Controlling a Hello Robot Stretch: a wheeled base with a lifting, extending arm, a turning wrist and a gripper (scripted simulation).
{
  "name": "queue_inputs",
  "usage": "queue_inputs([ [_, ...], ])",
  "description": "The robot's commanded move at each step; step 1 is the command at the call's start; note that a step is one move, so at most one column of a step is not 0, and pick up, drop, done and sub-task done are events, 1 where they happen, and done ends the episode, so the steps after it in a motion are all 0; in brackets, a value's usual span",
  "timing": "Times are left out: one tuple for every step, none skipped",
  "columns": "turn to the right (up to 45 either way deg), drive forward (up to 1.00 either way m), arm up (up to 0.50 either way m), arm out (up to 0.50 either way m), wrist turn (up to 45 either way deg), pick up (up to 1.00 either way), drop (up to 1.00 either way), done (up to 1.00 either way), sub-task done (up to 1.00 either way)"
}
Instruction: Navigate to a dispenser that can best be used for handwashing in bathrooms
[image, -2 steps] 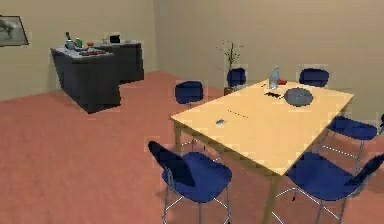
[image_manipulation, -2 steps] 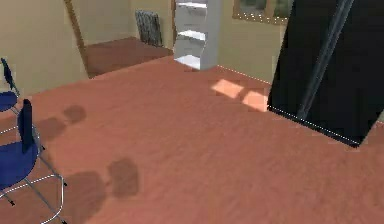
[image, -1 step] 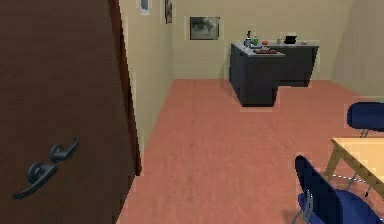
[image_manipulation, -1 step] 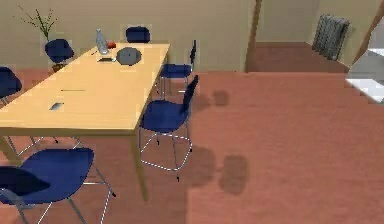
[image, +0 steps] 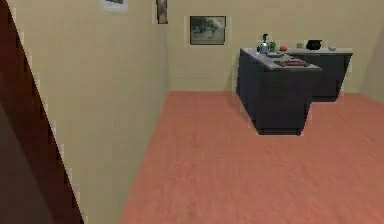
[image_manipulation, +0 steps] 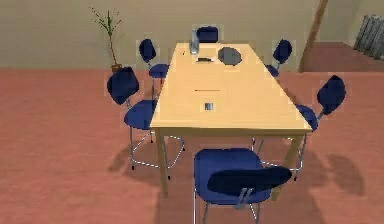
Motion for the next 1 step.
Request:
queue_inputs([
  [42.0, 0.00, 0.00, 0.00, 0.0, 0.00, 0.00, 0.00, 0.00],
])
